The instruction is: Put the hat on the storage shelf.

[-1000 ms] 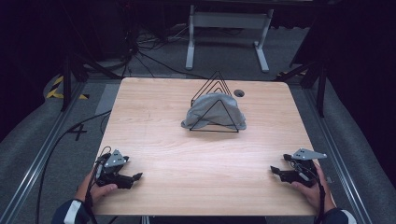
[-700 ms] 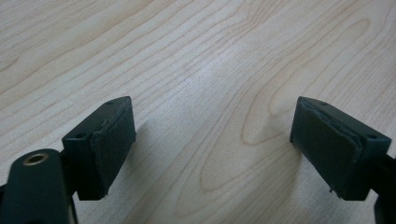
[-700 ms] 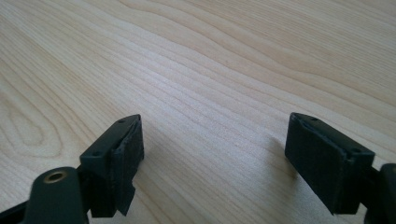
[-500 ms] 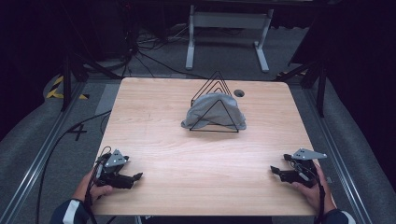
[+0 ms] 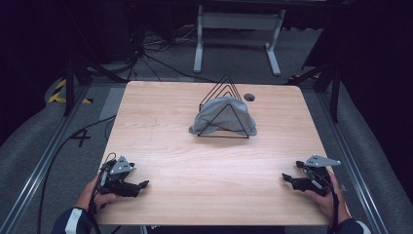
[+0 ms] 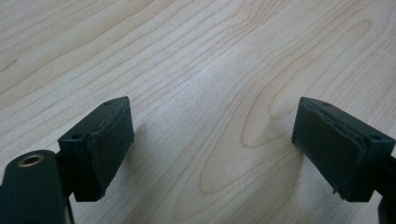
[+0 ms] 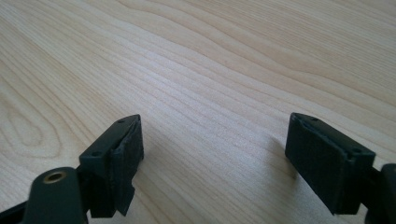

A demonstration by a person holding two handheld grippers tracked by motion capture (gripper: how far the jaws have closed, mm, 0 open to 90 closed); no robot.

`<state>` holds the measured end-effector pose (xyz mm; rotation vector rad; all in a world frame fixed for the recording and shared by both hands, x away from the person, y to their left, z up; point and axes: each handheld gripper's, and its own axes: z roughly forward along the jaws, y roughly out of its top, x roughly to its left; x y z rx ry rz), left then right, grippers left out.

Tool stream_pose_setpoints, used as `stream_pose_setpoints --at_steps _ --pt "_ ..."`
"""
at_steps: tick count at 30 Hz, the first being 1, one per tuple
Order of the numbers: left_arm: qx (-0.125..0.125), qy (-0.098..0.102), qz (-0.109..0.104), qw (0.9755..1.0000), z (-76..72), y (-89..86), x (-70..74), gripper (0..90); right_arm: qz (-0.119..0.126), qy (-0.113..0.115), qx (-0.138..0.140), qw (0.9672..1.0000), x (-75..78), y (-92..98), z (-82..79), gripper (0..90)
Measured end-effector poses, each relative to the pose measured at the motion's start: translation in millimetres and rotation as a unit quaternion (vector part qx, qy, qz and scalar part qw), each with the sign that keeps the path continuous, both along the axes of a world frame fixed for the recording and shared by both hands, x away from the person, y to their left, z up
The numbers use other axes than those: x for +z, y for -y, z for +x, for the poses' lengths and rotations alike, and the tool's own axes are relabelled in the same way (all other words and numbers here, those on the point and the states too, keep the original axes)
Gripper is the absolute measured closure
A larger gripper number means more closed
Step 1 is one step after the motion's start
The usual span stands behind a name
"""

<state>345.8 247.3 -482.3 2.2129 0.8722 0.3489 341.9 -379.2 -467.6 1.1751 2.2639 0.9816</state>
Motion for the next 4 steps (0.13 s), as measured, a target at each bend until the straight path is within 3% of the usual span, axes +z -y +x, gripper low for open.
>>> stream_pose_setpoints --at_steps 4 --pt "-0.003 0.004 0.005 1.0 1.0 -0.3 0.3 12.7 0.0 0.0 0.0 1.0 0.0 0.0 0.0 19.8"
